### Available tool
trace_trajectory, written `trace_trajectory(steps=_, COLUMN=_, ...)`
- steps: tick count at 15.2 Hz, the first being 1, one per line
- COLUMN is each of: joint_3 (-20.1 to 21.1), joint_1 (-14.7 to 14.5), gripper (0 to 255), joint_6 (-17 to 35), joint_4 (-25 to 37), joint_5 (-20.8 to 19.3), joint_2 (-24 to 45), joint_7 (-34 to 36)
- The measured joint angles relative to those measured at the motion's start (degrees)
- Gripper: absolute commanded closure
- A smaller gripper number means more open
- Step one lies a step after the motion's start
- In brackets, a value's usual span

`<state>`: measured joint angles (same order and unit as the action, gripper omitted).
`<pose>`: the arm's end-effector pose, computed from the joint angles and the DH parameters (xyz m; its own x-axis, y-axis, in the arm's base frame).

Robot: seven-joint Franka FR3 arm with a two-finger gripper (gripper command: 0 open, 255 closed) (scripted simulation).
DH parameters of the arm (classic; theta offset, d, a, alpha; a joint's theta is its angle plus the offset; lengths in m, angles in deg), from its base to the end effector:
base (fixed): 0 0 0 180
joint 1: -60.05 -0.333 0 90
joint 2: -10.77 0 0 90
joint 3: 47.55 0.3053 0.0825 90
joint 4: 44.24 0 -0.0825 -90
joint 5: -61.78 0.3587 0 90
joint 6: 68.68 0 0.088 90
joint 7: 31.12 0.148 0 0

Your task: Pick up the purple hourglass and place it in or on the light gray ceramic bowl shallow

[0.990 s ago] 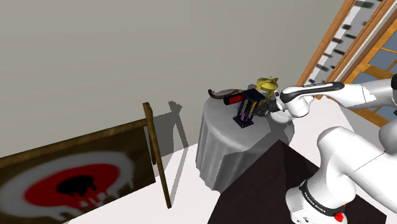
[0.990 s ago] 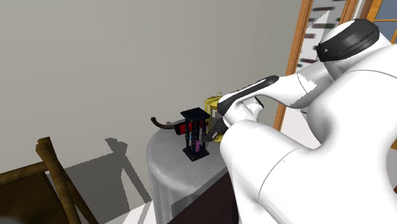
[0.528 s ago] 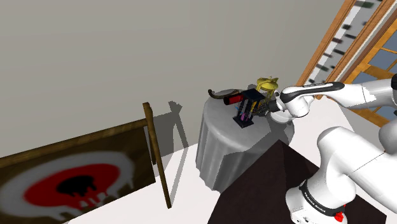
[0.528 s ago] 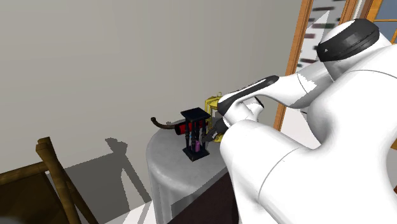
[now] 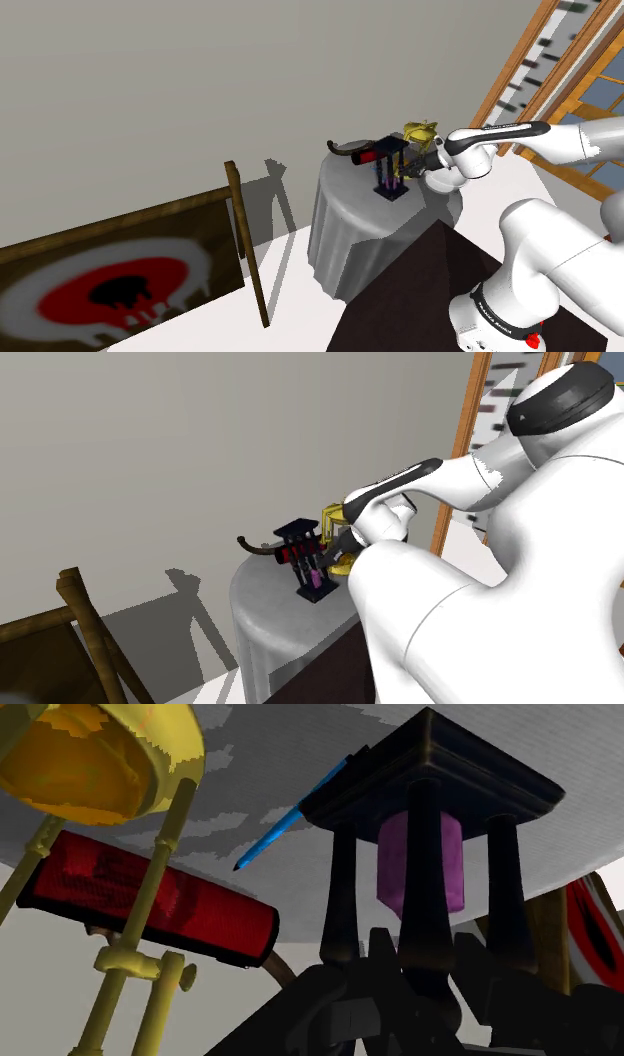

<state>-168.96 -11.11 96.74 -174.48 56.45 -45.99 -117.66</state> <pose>0.3904 -0.3605 0.1254 0.6459 0.3088 0.6981 0.4479 -0.8939 -0.0190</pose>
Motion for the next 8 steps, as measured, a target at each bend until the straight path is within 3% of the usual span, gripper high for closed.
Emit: trace_trajectory(steps=8, joint_3=5.22, joint_1=3.78, gripper=255, joint_6=-2.93, joint_4=-1.87, joint_5=1.53, joint_2=4.20, joint_7=2.21)
